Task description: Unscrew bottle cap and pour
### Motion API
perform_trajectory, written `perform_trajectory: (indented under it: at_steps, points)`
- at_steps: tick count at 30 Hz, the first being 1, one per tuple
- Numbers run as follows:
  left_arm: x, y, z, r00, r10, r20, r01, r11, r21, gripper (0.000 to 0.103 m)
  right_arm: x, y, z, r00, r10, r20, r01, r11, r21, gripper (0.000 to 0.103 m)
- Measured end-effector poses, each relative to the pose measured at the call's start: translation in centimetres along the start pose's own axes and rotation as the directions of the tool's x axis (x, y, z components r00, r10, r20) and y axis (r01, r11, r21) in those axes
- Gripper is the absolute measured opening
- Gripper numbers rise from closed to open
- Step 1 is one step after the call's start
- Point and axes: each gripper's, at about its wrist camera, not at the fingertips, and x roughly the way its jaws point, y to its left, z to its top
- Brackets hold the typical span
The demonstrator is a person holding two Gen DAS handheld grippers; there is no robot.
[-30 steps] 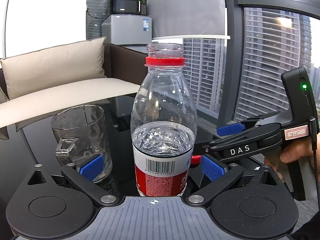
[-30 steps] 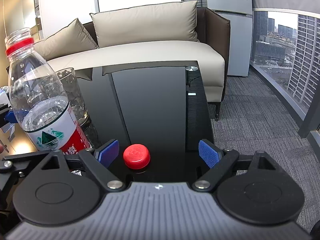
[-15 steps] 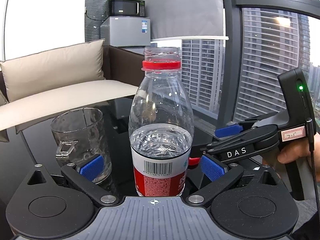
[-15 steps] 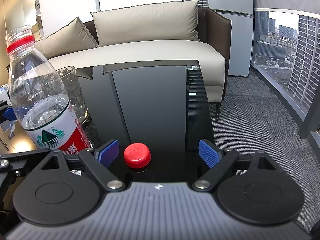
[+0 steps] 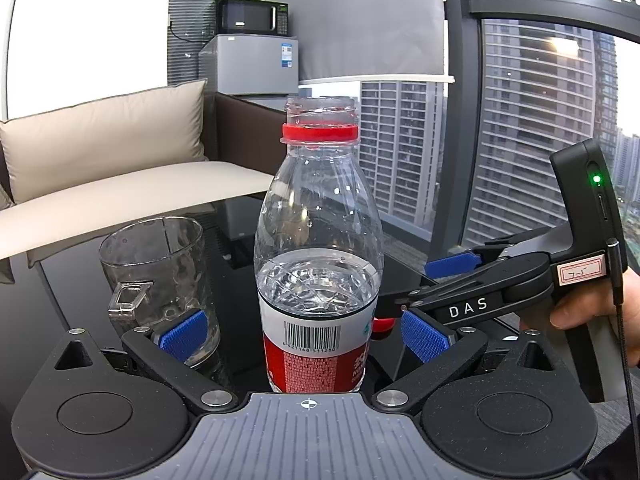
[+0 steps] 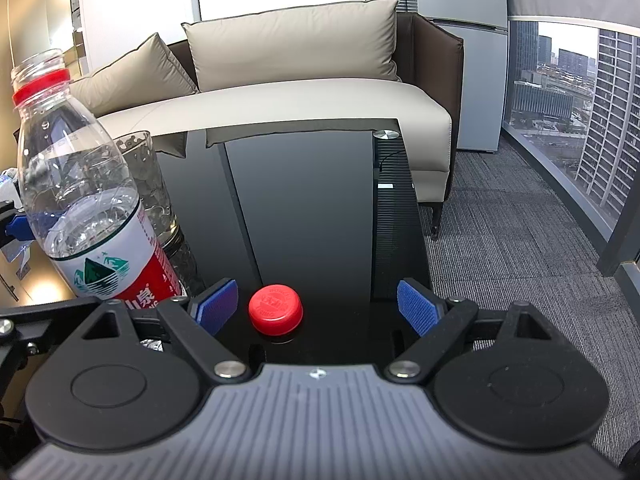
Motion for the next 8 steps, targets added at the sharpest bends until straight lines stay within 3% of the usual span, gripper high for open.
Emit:
perform_trajectory:
  at_steps: [8]
  points:
    - [-0.09, 0.18, 0.00, 1.000, 0.000, -0.001, 0.000, 1.000, -0.005, 0.102, -0.03, -0.03, -0.02, 1.000, 0.001, 0.001, -0.001, 1.000, 0.001, 0.089]
